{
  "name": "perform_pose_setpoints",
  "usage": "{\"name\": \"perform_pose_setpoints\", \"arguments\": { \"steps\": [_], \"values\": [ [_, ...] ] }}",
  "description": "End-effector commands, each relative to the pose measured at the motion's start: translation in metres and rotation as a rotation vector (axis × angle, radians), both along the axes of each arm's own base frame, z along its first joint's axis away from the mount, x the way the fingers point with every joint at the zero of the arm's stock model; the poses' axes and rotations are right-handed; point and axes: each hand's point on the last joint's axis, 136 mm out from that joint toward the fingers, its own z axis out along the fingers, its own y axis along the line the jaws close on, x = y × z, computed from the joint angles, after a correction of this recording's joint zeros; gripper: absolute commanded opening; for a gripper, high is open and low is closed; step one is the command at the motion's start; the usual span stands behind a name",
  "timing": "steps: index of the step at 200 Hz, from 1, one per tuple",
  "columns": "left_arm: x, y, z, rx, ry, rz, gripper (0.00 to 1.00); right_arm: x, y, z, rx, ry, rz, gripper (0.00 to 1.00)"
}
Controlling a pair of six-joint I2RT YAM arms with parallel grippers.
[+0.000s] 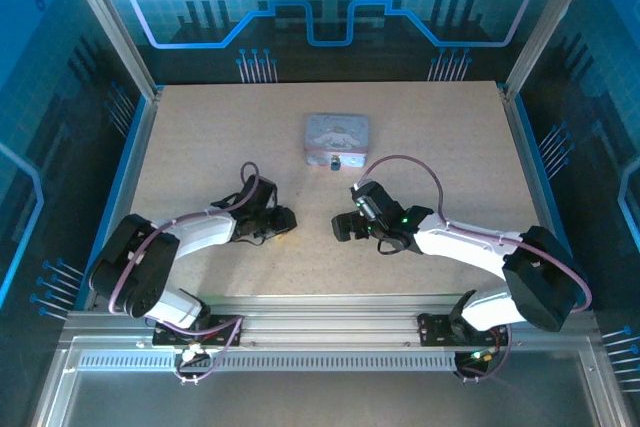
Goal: Unlock a padlock with a key
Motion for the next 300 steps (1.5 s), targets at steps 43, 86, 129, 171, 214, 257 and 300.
{"name": "perform_pose_setpoints", "arguments": {
  "steps": [43,86,129,171,214,257,300],
  "values": [
    [-0.001,0.003,-0.006,0.088,0.024,-0.024,0.28,0.001,0.003,0.000,-0.019,0.010,0.012,0.99],
    [-0.002,0.004,-0.010,0.135,0.033,-0.044,0.17,0.001,-0.002,0.007,-0.015,-0.006,-0.007,0.99],
    [-0.003,0.011,-0.008,0.188,0.027,-0.036,0.01,-0.004,-0.009,0.001,-0.019,0.003,-0.024,0.99],
    [-0.003,0.010,-0.001,0.182,-0.016,-0.054,0.00,-0.001,-0.012,0.006,0.007,-0.004,-0.042,0.99],
    [-0.002,0.008,0.010,0.173,-0.062,-0.090,0.00,0.000,-0.020,0.003,0.081,0.026,-0.091,0.99],
    [-0.002,0.007,0.023,0.156,-0.131,-0.117,0.00,0.002,-0.031,0.002,0.146,0.053,-0.144,0.98],
    [-0.002,-0.005,0.045,0.096,-0.238,-0.203,0.00,0.005,-0.041,0.016,0.199,0.039,-0.153,0.96]
  ]
}}
